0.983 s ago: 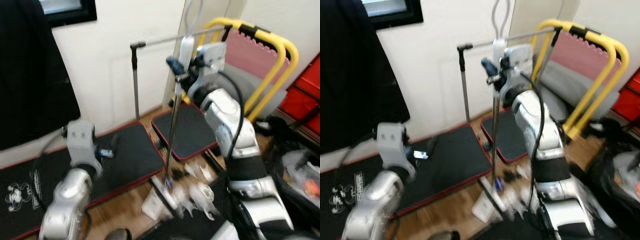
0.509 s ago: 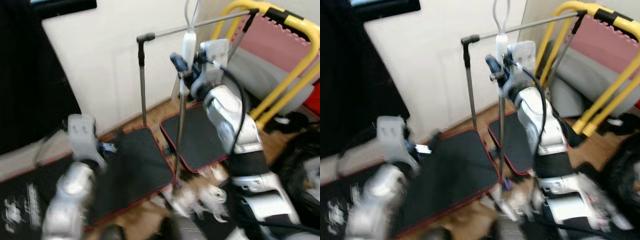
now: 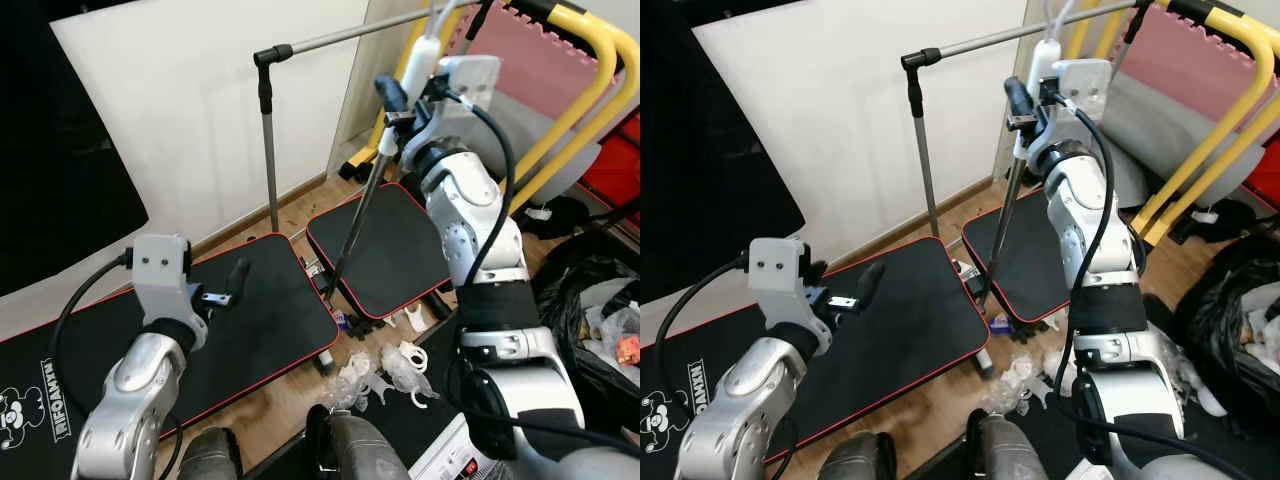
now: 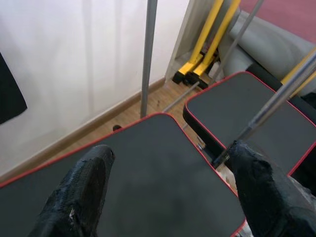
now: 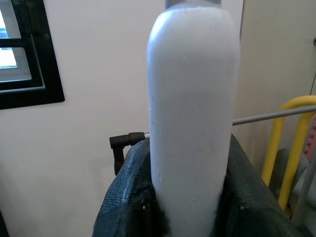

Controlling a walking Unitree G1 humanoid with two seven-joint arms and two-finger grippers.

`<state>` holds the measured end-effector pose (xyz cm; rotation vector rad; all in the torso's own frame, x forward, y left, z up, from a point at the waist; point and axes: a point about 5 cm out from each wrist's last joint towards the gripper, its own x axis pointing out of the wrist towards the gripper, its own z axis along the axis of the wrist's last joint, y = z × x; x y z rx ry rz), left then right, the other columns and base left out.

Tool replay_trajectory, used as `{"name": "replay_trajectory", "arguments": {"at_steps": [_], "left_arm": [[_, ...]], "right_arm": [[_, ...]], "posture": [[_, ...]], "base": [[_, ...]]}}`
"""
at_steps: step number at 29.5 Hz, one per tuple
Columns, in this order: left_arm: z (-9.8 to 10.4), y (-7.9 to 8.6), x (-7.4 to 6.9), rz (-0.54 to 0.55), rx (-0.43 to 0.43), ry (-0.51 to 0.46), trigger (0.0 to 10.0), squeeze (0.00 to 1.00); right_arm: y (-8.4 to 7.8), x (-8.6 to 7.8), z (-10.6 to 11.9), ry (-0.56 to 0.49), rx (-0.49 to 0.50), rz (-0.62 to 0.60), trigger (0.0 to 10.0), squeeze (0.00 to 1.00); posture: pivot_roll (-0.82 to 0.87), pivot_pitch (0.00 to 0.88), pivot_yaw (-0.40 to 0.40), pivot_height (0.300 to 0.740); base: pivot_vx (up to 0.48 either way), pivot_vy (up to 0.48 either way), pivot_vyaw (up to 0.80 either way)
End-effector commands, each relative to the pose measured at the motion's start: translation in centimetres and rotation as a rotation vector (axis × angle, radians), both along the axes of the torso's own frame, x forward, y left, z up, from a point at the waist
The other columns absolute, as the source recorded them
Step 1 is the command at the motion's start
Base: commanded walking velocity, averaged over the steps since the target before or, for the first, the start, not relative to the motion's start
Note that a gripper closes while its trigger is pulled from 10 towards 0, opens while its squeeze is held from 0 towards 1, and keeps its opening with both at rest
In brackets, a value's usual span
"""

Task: Sweep floor

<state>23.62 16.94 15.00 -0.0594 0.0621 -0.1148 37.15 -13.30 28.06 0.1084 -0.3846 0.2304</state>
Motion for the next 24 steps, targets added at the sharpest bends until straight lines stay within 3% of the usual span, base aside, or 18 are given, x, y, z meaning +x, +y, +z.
{"name": "replay_trajectory", "arguments": {"at_steps": [1,13,20,21,22,24], "left_arm": [[-0.2,-0.2,-0.4,-0.041,0.002,0.016,10.0,0.00],[1.1,-0.1,-2.4,-0.060,0.004,0.022,10.0,0.00],[1.5,-0.1,-3.1,-0.072,0.009,0.027,10.0,0.00],[1.6,-0.1,-3.2,-0.075,0.011,0.028,10.0,0.00],[1.7,-0.1,-3.2,-0.077,0.013,0.029,10.0,0.00],[1.7,-0.1,-3.3,-0.079,0.015,0.032,10.0,0.00]], "right_arm": [[-0.5,-0.1,1.0,-0.051,0.013,-0.015,10.0,0.00],[-0.5,2.1,1.4,-0.068,0.054,-0.053,10.0,0.00],[0.1,2.7,0.3,-0.029,0.077,-0.041,10.0,0.00],[0.4,2.8,0.0,-0.024,0.085,-0.023,10.0,0.24],[0.6,2.7,0.0,-0.027,0.085,-0.013,10.0,1.00],[0.7,2.8,0.1,-0.039,0.074,-0.008,10.0,1.00]], "posture": [[-0.04,0.284,-0.155,0.740],[-0.01,0.383,-0.154,0.740],[0.00,0.412,-0.152,0.740],[0.00,0.415,-0.152,0.740],[0.00,0.415,-0.152,0.740],[0.00,0.412,-0.152,0.740]], "base": [[0.000,0.000,0.00],[0.000,0.000,0.00],[0.000,0.000,0.00],[0.000,0.000,0.00],[0.000,0.000,0.00],[0.000,0.000,0.00]]}}
